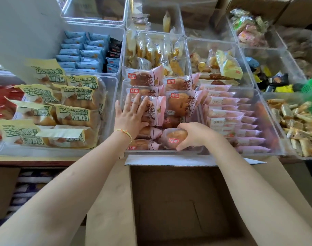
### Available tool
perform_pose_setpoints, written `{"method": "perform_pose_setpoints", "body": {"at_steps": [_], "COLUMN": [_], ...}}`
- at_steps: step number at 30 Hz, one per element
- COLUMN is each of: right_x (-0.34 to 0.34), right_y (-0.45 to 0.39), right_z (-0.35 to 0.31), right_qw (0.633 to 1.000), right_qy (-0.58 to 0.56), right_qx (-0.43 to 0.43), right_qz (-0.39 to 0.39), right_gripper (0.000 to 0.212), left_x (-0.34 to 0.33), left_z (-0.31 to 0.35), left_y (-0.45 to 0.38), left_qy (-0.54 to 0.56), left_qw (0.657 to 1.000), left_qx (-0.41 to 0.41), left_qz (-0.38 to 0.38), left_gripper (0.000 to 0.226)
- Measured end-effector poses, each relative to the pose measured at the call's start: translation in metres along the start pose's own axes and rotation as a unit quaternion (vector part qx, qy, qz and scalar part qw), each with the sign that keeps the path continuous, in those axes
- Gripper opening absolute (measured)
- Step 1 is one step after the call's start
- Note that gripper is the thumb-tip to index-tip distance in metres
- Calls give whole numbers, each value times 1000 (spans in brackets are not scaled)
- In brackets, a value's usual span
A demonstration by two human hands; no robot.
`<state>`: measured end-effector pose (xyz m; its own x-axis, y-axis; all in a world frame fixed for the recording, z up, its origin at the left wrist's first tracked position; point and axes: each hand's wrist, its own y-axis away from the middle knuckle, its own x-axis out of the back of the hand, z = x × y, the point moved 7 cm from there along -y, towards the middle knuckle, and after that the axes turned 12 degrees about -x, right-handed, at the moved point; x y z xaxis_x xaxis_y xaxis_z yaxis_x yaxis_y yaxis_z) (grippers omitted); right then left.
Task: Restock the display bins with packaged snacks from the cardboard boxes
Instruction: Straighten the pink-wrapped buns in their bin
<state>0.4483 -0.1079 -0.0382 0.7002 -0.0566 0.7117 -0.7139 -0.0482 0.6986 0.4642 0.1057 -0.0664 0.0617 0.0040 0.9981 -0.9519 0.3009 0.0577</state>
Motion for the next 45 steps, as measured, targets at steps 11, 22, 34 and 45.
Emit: {"method": "perform_pose_setpoints", "body": {"at_steps": [11,22,34,45], "right_x": [34,18,40,-36], "right_y": [21,8,-21,-54], "right_z": [-91,-109,-16,-21], "right_qw": [992,974,988,973], "right_qy": [-22,88,-36,202], "right_qx": [117,106,28,48], "right_qz": [37,180,149,103], "right_gripper": [58,83,19,70], "left_x": [70,46,10,8], "left_z": [-50,9,19,23], "left_y": [45,52,21,22], "left_qy": [317,124,-2,-19], "left_qw": [884,989,999,998], "left_qx": [129,-55,-18,12], "left_qz": [317,65,-38,-64], "left_gripper": [44,93,133,130]}}
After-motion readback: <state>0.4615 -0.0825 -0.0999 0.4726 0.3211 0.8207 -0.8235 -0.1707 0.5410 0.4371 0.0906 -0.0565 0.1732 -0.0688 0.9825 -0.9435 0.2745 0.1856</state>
